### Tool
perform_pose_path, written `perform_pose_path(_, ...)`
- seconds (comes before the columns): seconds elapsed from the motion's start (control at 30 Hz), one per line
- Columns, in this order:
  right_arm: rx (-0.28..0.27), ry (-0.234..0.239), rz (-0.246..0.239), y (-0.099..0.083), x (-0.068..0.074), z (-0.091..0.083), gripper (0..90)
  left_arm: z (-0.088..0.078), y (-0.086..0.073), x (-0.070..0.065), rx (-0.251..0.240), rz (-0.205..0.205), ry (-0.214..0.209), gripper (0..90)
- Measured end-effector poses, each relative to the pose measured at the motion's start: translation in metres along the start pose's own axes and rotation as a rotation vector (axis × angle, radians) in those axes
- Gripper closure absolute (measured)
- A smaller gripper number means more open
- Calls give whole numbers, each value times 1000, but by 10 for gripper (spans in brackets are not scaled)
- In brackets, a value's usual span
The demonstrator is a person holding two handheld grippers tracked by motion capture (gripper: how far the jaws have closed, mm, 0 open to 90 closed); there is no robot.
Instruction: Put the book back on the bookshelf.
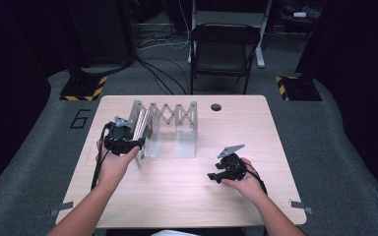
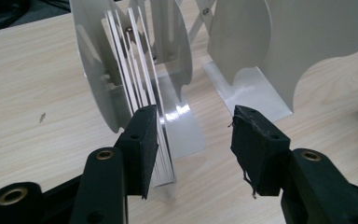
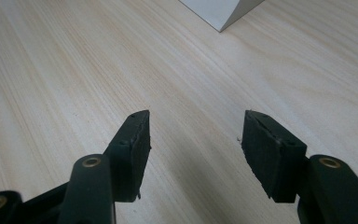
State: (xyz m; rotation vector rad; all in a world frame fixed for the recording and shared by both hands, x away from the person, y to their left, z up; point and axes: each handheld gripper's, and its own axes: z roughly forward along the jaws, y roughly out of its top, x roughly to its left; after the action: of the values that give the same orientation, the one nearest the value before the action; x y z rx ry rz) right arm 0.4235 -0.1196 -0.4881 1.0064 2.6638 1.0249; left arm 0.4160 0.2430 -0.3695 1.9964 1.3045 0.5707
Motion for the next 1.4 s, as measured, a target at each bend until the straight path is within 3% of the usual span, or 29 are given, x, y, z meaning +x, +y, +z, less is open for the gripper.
perform_pose_path(0.5, 3, 6, -13, 0, -1, -1, 420, -9, -20, -9, 15, 57, -76, 503)
perform_pose_path(0.8, -6, 2, -17, 0, -1, 0, 419, -10, -36, -13, -5, 79, -124, 500)
perform_pose_path(1.07, 2, 1, -16, 0, 0, 0, 420, -9, -58, -15, -15, 109, -186, 494)
perform_pose_path(1.3, 0, 2, -18, 1, 1, 1, 420, -6, -79, -12, 1, 123, -196, 486)
perform_pose_path(1.4, -5, 0, -22, 0, 1, 1, 419, -2, -90, -11, -3, 108, -200, 484)
